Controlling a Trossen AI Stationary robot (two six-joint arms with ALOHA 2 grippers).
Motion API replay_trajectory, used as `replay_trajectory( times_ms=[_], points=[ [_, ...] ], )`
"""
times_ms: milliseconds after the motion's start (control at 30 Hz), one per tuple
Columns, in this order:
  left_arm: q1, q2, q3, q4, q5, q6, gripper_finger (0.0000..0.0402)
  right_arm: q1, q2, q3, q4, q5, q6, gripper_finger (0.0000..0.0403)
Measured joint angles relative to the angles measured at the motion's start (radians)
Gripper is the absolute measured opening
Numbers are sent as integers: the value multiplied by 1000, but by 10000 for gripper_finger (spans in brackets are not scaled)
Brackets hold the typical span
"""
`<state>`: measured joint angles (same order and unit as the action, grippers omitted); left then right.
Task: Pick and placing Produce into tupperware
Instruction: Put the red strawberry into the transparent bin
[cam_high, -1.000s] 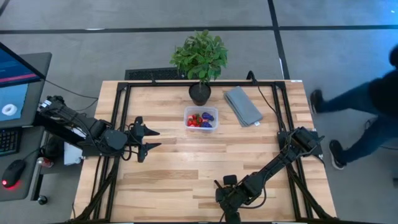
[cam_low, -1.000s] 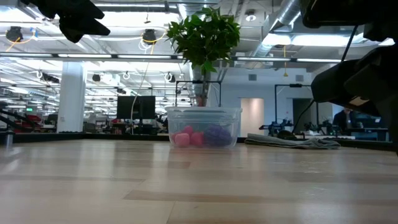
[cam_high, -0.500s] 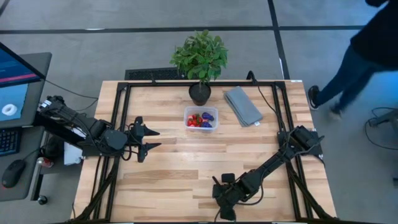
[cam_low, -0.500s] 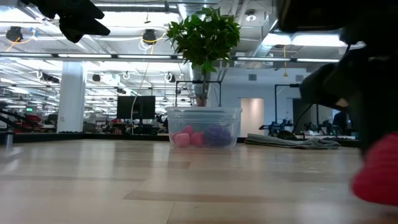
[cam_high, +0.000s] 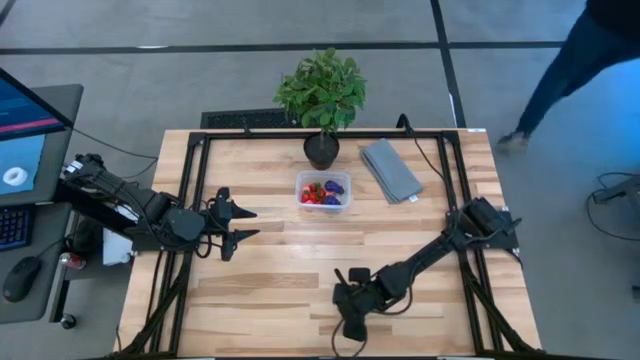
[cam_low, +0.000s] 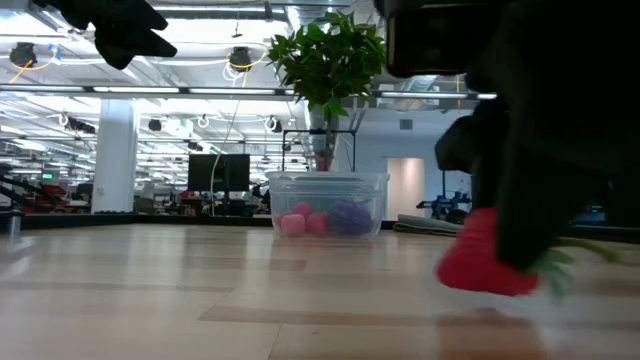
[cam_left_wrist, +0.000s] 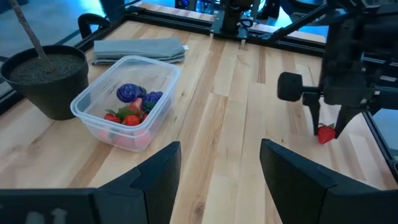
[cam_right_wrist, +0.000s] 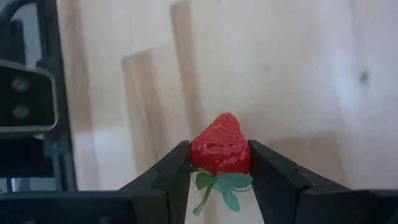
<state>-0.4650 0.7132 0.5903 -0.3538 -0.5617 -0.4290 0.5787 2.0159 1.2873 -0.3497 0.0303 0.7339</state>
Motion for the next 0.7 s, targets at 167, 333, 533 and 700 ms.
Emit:
replay_trajectory(
  times_ms=[167,333,533,700],
  points=[
    [0,0,0,0,15,-4,210,-48,0,0,29,0,-40,170],
    [0,0,0,0,33,-8,210,-101,0,0,78,0,-84,168],
    [0,0,0,0,43,-20,210,-163,0,0,152,-1,-140,172],
    [0,0,0,0,49,-28,210,-211,0,0,220,-3,-190,170]
  ],
)
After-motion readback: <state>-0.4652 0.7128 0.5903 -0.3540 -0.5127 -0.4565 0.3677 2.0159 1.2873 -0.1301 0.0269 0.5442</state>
